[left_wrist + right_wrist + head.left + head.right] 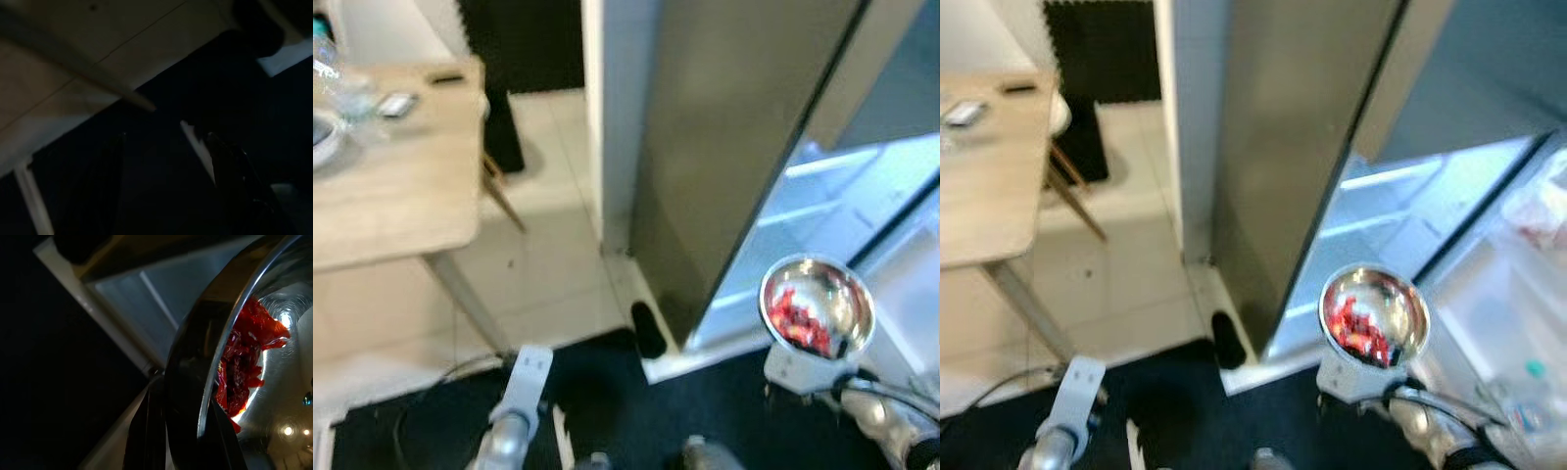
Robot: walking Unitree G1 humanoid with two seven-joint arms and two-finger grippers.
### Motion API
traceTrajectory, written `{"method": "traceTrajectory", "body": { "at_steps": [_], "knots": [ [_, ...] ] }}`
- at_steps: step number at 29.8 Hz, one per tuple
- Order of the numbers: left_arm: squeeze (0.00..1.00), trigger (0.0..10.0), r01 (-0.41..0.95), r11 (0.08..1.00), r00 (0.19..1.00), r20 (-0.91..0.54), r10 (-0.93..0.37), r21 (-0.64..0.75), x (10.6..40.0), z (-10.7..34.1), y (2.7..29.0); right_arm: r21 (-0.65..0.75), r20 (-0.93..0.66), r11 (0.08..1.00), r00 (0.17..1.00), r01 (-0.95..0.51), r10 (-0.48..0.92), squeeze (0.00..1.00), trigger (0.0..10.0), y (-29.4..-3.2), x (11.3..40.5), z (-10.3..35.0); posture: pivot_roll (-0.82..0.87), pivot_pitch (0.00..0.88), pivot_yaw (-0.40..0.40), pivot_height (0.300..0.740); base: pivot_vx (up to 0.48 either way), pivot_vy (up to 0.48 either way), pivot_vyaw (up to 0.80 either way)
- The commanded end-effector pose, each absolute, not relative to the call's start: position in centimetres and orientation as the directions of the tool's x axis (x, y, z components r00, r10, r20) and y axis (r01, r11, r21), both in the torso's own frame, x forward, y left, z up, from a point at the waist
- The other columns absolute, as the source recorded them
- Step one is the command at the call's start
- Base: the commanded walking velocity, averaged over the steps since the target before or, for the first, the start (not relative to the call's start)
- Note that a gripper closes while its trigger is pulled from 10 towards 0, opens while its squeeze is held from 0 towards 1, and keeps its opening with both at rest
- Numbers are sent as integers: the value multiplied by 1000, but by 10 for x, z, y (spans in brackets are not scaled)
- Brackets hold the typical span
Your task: Restocking fridge
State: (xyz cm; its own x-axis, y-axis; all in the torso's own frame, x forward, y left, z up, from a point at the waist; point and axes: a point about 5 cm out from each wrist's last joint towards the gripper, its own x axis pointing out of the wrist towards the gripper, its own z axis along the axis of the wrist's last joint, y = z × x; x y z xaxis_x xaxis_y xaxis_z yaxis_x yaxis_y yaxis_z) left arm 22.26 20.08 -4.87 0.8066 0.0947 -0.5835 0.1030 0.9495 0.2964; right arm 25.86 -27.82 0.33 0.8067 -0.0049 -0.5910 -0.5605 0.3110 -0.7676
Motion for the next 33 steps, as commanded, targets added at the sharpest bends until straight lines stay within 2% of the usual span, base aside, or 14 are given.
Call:
{"method": "traceTrajectory", "body": {
  "at_steps": [1, 15, 33],
  "knots": [
    [0, 10000, 99, 950, 782, -614, 109, 295, 211, -56, 206, -777, -568, 323, 823, -540, 9, 0, 10000, -276, 263, 8, -36, 165, -31, 740, 0, 0, 0],
    [0, 10000, 123, 944, 781, -617, 99, 307, 211, -56, 206, -779, -563, 329, 827, -534, 10, 0, 10000, -275, 264, 8, -38, 167, -27, 740, 0, 0, 0],
    [0, 10000, 139, 939, 786, -612, 88, 314, 212, -55, 205, -776, -565, 331, 825, -537, 13, 0, 10000, -274, 264, 7, -37, 167, -26, 740, 0, -391, 0]
  ]
}}
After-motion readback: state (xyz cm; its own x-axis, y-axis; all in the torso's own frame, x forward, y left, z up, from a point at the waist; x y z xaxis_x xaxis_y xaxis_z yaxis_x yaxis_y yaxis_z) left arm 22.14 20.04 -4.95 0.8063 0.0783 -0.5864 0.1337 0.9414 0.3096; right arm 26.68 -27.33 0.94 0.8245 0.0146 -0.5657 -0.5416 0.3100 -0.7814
